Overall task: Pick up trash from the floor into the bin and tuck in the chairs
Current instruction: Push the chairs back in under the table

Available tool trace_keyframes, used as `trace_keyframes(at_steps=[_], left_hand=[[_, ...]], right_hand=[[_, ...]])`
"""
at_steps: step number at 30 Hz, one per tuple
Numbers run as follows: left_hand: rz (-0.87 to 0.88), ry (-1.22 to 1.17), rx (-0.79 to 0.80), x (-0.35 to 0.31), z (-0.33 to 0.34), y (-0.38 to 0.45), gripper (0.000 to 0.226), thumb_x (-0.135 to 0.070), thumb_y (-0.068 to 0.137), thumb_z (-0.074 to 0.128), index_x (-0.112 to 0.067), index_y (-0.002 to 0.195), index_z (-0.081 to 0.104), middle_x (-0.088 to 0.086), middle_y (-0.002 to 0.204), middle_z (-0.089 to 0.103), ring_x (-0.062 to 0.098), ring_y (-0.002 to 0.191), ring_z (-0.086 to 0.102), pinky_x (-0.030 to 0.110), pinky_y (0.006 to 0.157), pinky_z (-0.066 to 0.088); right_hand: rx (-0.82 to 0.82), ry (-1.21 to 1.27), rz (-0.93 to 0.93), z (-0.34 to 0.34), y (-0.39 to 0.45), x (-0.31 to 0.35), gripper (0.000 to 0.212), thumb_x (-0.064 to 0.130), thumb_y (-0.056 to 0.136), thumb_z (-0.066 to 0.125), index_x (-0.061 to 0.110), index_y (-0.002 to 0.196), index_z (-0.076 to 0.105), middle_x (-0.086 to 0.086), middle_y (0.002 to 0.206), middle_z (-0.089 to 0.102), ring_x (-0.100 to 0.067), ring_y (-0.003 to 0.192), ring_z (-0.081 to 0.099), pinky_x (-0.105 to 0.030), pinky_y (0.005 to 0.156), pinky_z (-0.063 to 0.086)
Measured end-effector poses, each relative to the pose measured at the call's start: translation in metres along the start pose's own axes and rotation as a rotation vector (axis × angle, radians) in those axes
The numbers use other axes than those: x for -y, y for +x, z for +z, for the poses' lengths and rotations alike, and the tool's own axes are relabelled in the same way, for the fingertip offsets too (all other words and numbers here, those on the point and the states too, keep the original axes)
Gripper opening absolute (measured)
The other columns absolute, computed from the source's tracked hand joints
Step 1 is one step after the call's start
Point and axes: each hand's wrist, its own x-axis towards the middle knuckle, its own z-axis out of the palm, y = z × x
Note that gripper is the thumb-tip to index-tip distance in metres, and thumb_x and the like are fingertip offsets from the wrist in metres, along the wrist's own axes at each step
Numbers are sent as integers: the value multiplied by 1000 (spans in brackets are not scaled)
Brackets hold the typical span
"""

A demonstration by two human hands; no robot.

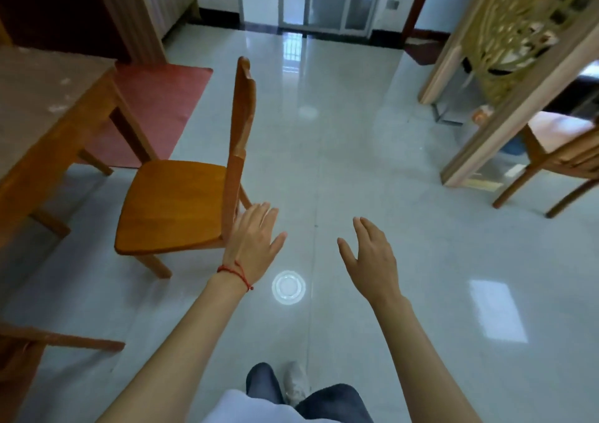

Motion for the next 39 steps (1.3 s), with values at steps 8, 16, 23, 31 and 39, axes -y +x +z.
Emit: trace_keyframes(at_steps=[8, 16, 23, 31, 39], left_hand=[[67, 10, 53, -21, 25, 37, 55, -40, 83, 40, 4, 110, 61, 24, 108, 65, 40, 103, 61, 52, 85, 48], [0, 12, 58, -31, 51, 125, 51, -37, 81, 48, 4, 110, 61, 24, 109, 65, 40, 101, 62, 52, 83, 49], [-70, 30, 57, -50, 65, 210, 55, -40, 83, 39, 2, 111, 61, 22, 111, 65, 38, 104, 61, 51, 84, 49], [-176, 6, 91, -38, 75, 299, 65, -47, 91, 23, 2, 112, 61, 21, 112, 65, 38, 104, 61, 52, 84, 49], [-229, 38, 136, 10, 89, 399, 58, -41, 83, 34, 1, 109, 63, 21, 110, 66, 38, 102, 62, 51, 82, 50]], right_hand=[[10, -14, 73, 0, 14, -35, 48, 25, 86, 61, -1, 125, 50, -21, 127, 55, -37, 117, 52, -45, 92, 45], [73, 11, 93, -6, 107, -81, 53, 34, 92, 50, 6, 136, 39, -13, 143, 41, -27, 133, 35, -38, 107, 30], [169, -2, 3, -13, 212, -114, 54, 37, 93, 45, 10, 139, 34, -9, 147, 34, -23, 137, 28, -33, 108, 26], [234, -5, -40, -5, 318, -132, 55, 37, 94, 43, 11, 140, 31, -9, 149, 31, -22, 137, 27, -33, 109, 24], [273, -1, -97, 30, 436, -110, 54, 37, 93, 45, 10, 140, 33, -10, 148, 34, -23, 137, 29, -33, 109, 26]])
